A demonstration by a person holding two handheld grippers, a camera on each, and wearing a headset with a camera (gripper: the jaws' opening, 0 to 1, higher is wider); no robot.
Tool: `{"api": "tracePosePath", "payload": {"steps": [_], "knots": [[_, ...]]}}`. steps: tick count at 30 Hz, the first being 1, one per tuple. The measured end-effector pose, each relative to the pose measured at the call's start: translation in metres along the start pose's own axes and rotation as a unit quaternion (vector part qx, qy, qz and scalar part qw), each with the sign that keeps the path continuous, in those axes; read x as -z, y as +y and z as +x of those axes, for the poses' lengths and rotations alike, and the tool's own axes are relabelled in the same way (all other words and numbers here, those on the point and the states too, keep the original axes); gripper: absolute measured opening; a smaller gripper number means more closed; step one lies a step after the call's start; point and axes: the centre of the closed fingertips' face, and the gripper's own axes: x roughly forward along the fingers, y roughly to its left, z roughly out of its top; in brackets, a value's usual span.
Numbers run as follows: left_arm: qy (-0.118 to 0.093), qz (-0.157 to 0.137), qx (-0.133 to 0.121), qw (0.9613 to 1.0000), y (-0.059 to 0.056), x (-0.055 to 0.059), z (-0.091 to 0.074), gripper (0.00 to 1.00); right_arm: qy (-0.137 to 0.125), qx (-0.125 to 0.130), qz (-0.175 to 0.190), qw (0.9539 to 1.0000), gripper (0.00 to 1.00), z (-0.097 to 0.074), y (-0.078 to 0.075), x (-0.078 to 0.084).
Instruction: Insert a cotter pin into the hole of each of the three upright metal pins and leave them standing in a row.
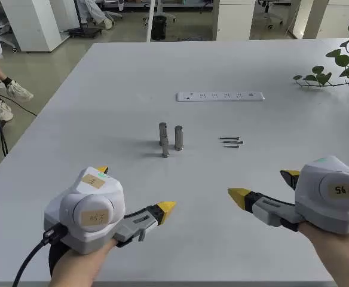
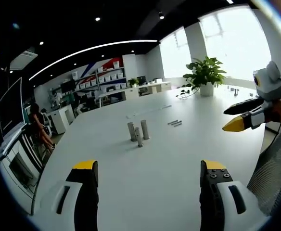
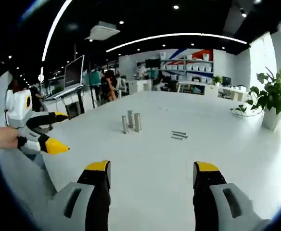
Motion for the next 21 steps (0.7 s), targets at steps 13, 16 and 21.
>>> {"api": "tracePosePath", "payload": {"steps": [13, 16, 21], "knots": [[0.004, -0.004, 0.000, 1.0000, 0.0002, 0.0022, 0.0006, 0.87, 0.000, 0.004, 0.004, 1.0000, 0.52, -0.0005, -0.0022, 0.0003], [0.008, 0.000, -0.001, 1.0000, 0.0009, 0.0035, 0.0009, 0.87, -0.001, 0.003, 0.007, 1.0000, 0.52, -0.0005, -0.0024, -0.0002], [0.010, 0.001, -0.002, 1.0000, 0.0012, 0.0046, 0.0009, 0.87, -0.003, 0.002, 0.009, 1.0000, 0.52, -0.0008, -0.0012, -0.0013]]}}
